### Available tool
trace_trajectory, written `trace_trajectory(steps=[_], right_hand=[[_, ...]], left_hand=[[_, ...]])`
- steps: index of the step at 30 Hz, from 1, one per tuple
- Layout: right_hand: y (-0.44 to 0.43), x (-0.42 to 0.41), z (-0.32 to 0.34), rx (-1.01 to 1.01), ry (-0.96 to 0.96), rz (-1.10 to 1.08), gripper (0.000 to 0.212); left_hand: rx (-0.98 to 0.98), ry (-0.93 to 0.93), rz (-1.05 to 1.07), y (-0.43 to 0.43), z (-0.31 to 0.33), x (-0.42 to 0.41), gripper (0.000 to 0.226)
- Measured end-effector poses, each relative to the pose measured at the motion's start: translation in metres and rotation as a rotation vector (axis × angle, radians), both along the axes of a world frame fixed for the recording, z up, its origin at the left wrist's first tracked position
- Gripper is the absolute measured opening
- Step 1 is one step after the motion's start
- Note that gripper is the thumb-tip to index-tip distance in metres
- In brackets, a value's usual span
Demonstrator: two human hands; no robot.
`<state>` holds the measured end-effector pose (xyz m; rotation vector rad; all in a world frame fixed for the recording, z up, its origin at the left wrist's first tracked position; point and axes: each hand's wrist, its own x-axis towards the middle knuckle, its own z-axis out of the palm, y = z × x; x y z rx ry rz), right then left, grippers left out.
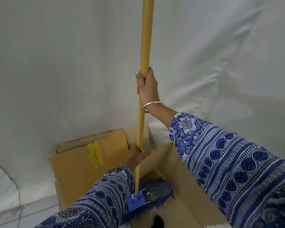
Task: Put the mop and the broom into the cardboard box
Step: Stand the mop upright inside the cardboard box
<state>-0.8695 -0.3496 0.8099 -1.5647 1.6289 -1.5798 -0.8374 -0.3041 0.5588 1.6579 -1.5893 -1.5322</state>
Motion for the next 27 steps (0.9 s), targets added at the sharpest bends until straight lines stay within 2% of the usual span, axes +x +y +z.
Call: trace_trajectory(steps=[4,12,19,27], right_hand=[[-0.024,-0.04,-0.037,0.072,0.009,0.068,0.016],[-0.064,-0.1,-0.104,0.182,-0.013,0.216,0.013],[-0.087,-0.113,-0.11,0.199,-0.049,0.365,0.011],[-0.082,-0.105,-0.102,0.172,-0.016,0.478,0.012]], left_hand=[[0.069,-0.049,0.018,-0.022,-0.022,-0.037,0.027],[0.145,-0.173,0.218,-0.058,-0.045,-0.092,0.029],[0.164,-0.273,0.324,-0.071,-0.052,-0.103,0.034],[0.128,-0.298,0.331,-0.068,-0.051,-0.092,0.025]])
